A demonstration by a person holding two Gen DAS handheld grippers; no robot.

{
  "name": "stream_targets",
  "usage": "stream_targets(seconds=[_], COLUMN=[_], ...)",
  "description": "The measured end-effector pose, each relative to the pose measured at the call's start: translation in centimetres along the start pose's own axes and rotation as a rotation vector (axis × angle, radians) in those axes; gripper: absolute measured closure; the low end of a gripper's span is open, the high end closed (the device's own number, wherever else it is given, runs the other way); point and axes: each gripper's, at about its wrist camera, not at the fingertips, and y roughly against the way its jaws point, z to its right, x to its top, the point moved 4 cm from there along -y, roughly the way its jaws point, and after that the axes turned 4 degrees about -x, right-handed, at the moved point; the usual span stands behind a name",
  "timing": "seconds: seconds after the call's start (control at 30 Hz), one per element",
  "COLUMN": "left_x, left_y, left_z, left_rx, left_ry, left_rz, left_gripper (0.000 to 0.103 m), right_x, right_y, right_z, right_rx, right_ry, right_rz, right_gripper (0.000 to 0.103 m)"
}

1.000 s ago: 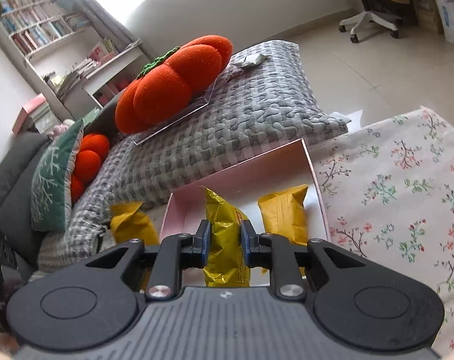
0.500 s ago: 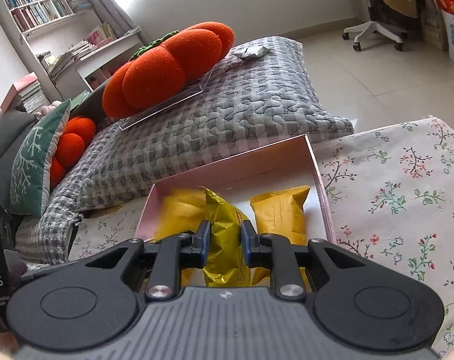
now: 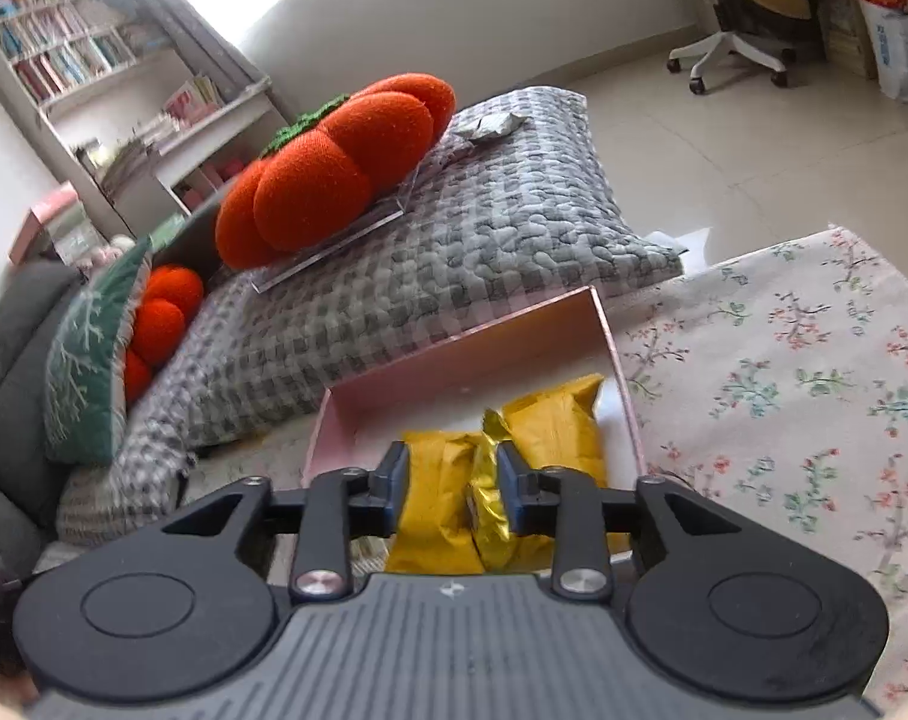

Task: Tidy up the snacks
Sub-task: 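Lift both yellow packets into the pink box and open both tools, then grasp the white pecan packet with the left tool while the right grasps a pink wafer bar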

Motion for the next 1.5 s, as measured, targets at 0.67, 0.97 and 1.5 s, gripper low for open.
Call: stream_targets(seconds=[0.67, 0.97, 1.5], left_x=[-6.4, -7.9, -9.2], left_y=[0.8, -1.8, -4.7], left_z=[0.0, 0.3, 1.1], left_rx=[-0.012, -0.046, -0.020], left_ry=[-0.120, -0.203, -0.292], left_rz=[-0.163, -0.247, -0.275], left_gripper=[0.039, 0.035, 0.048], right_x=[-5.3, -6.1, -6.8], right_y=[3.3, 2.5, 2.0], right_z=[1.0, 2.5, 2.2], right_rx=[-0.136, -0.177, -0.180], right_ry=[-0.042, -0.134, -0.093], right_rz=[-0.172, -0.213, -0.261], right_gripper=[0.026, 0.023, 0.022])
